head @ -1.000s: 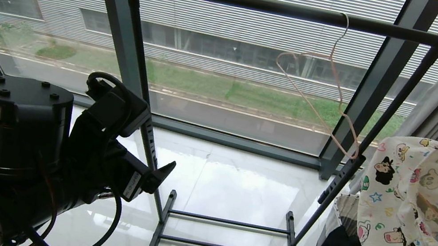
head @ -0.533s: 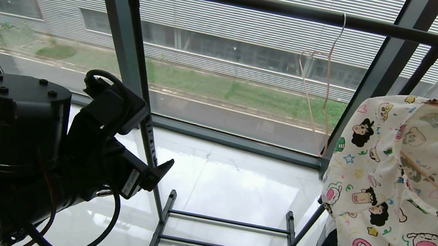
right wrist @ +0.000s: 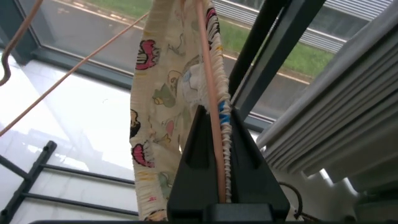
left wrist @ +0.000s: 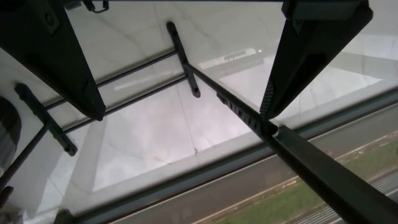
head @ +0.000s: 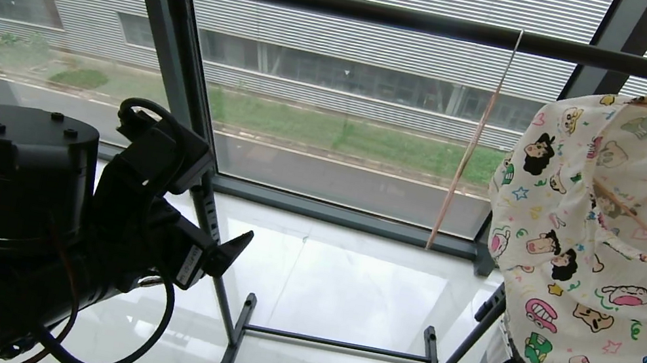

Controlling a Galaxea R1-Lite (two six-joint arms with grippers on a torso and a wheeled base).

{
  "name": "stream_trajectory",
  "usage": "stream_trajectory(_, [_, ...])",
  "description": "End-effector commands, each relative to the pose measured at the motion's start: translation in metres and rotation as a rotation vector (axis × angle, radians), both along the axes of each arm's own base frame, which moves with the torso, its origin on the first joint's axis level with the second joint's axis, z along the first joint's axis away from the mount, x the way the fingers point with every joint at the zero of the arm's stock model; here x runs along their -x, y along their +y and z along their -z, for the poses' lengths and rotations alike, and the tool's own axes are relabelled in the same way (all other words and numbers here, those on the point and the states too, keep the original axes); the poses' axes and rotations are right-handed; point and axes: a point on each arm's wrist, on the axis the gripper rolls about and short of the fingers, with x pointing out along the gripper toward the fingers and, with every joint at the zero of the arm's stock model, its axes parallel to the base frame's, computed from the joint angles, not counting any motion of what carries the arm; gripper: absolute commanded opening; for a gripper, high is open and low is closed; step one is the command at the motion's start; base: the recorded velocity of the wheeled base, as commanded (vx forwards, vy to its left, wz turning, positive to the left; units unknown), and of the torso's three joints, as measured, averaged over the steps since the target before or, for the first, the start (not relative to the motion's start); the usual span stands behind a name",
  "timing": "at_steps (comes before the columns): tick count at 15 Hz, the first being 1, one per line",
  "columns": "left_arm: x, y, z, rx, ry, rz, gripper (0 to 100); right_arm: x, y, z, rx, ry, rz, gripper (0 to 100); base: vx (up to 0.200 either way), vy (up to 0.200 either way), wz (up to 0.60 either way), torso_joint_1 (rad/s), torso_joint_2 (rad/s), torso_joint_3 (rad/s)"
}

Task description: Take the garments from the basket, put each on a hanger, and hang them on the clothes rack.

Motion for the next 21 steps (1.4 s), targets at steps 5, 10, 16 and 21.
stream_trajectory(5, [0.001, 0.0, -0.001, 0.002, -0.003, 0.002, 100, -0.004, 0.0, 0.001, 0.001, 0.008, 0.0, 0, 0.08, 0.0, 0.0, 0.0, 0.0, 0.002])
stream_trajectory(10, [0.001, 0.0, -0.001, 0.002, -0.003, 0.002, 100, -0.022, 0.001, 0.009, 0.004, 0.048, 0.004, 0, 0.0, 0.0, 0.0, 0.0, 0.0, 0.0])
stream_trajectory(16, [0.004, -0.003, 0.001, -0.002, 0.002, 0.021, 100, -0.052, 0.002, 0.008, 0.005, 0.06, 0.003, 0, 0.0, 0.0, 0.0, 0.0, 0.0, 0.0])
stream_trajectory(21, [0.004, -0.003, 0.002, -0.002, 0.005, 0.022, 100, -0.056, 0.003, 0.011, 0.006, 0.073, 0.003, 0, 0.0, 0.0, 0.0, 0.0, 0.0, 0.0])
